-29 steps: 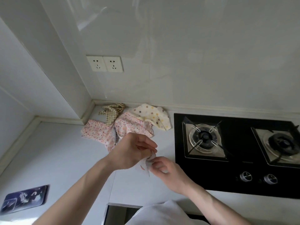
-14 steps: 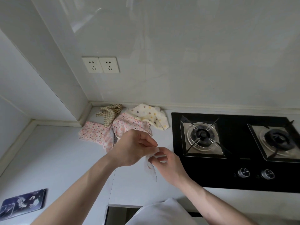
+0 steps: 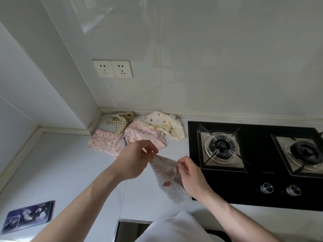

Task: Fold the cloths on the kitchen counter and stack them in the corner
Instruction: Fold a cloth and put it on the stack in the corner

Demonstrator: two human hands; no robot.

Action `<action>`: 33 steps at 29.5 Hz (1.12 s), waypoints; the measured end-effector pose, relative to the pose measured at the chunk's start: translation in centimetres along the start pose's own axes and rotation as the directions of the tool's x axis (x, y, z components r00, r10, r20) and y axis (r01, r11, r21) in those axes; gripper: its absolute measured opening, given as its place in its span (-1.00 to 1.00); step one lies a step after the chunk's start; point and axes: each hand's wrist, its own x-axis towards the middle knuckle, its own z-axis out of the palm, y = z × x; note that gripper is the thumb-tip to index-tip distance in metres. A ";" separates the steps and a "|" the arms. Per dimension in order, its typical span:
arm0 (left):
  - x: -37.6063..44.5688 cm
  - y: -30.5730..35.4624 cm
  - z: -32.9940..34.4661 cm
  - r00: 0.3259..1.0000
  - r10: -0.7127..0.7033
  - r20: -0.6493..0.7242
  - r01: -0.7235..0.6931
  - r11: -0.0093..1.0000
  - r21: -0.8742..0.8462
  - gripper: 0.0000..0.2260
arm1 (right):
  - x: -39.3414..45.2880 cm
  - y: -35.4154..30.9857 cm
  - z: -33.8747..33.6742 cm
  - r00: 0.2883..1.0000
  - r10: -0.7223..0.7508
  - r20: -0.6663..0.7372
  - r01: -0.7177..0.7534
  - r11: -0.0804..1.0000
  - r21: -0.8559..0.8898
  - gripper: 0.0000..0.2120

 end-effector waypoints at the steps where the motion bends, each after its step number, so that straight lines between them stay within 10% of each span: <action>1: 0.0 -0.2 0.1 1.000 0.008 0.015 -0.008 0.999 0.034 -0.87 | 0.1 -0.1 -0.2 1.000 -0.014 -0.005 0.014 1.000 -0.004 -0.82; 5: 0.0 -0.2 0.6 0.998 0.037 0.052 -0.040 0.997 0.062 -0.80 | 0.4 -0.7 -1.0 0.997 -0.064 0.031 0.063 0.997 0.041 -0.93; 9: 0.1 0.5 0.7 0.994 0.082 0.069 -0.082 0.997 -0.006 -0.83 | 0.5 -0.4 -1.1 0.997 -0.077 0.018 0.079 0.974 -0.212 -0.57; 14: 0.3 0.5 0.7 0.993 0.106 0.056 -0.105 0.994 -0.025 -0.83 | 0.8 0.5 -1.0 0.987 -0.147 -0.061 0.123 0.950 -0.289 -0.87; 33: -2.1 -5.1 -0.7 0.944 0.285 -0.165 -0.247 0.944 0.217 -0.85 | 1.6 1.7 -5.7 0.960 -0.253 -0.121 0.199 0.919 -0.340 -0.86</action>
